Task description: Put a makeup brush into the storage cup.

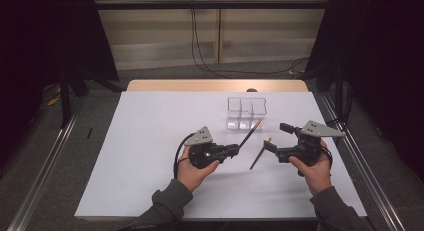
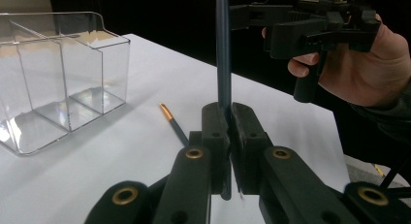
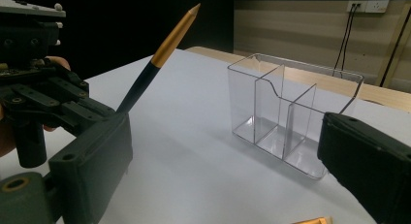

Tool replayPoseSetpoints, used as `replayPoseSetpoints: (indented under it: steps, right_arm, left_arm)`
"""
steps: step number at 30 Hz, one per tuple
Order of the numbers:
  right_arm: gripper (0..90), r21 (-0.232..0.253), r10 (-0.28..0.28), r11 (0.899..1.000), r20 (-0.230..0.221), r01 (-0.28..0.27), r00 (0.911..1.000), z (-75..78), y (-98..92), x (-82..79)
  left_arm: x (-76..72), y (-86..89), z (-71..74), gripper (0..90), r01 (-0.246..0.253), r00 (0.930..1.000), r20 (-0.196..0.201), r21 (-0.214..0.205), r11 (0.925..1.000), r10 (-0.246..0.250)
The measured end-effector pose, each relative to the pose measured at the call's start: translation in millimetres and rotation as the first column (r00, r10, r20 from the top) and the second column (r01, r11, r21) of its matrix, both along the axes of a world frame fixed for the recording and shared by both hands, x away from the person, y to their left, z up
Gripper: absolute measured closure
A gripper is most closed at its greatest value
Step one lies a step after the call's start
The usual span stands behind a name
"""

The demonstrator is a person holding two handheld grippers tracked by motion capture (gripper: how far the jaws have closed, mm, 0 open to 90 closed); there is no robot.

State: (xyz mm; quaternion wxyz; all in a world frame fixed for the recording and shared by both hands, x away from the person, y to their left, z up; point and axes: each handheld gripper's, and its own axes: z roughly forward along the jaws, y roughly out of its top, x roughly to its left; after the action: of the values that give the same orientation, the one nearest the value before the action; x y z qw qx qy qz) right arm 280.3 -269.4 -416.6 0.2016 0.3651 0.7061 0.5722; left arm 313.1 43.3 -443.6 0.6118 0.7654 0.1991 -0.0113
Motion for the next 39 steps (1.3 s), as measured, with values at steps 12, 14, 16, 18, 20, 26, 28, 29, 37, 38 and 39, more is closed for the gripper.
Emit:
replayPoseSetpoints:
  steps: [12,14,16,18,20,26,28,29,37,38,39]
  right_arm:
    - [14.5,0.01,0.022,1.0,0.013,-0.022,0.9997,3.1,6.9,1.4]
    - [15.8,0.01,0.026,1.0,0.012,-0.026,0.9996,3.5,7.9,1.8]
    - [18.0,0.014,0.033,0.999,0.013,-0.033,0.9994,3.8,9.0,2.4]
    - [21.4,0.017,0.043,0.999,0.008,-0.043,0.9991,3.9,10.0,2.8]
    - [24.2,0.022,0.053,0.998,0.012,-0.053,0.9985,3.9,11.6,2.9]
    - [32.0,0.031,0.078,0.996,0.031,-0.079,0.9965,5.8,17.0,2.1]
    - [38.3,0.035,0.106,0.994,0.03,-0.107,0.9939,6.9,18.6,1.7]
    - [38.8,0.034,0.107,0.994,0.022,-0.108,0.994,7.1,19.7,1.9]
    - [49.8,0.028,0.117,0.993,0.036,-0.118,0.9925,9.3,25.2,1.4]
    - [51.6,0.029,0.122,0.992,0.036,-0.123,0.9919,9.3,25.4,1.5]
    - [54.1,0.031,0.121,0.992,0.036,-0.122,0.992,9.2,25.4,1.2]
  left_arm:
    - [-4.1,-5.1,0.2,85.3,0.026,0.9996,0.005,0.009,0.9996,-0.026]
    - [-4.2,-5.4,0.1,85.3,0.031,0.9995,0.003,0.01,0.9995,-0.031]
    - [-5.2,-6.9,-0.6,85.3,0.028,0.9996,0.002,0.002,0.9996,-0.028]
    - [-5.6,-7.6,-0.8,85.3,0.032,0.9995,0.005,0.003,0.9995,-0.032]
    - [-5.9,-8.3,-1.0,85.3,0.03,0.9995,0.009,0.009,0.9995,-0.03]
    - [-5.9,-9.1,-2.1,85.4,0.034,0.9994,0.005,0.012,0.9993,-0.034]
    - [-6.4,-10.1,-2.7,85.3,0.032,0.9995,0.01,0.014,0.9994,-0.032]
    - [-6.6,-10.4,-2.7,85.3,0.037,0.9993,0.007,0.017,0.9992,-0.037]
    - [-8.3,-14.1,-4.5,85.3,0.034,0.9994,0.006,0.014,0.9993,-0.034]
    - [-8.3,-14.0,-4.6,85.3,0.032,0.9995,0.006,0.014,0.9994,-0.032]
    - [-8.4,-14.1,-4.7,85.3,0.03,0.9995,0.004,0.012,0.9995,-0.03]
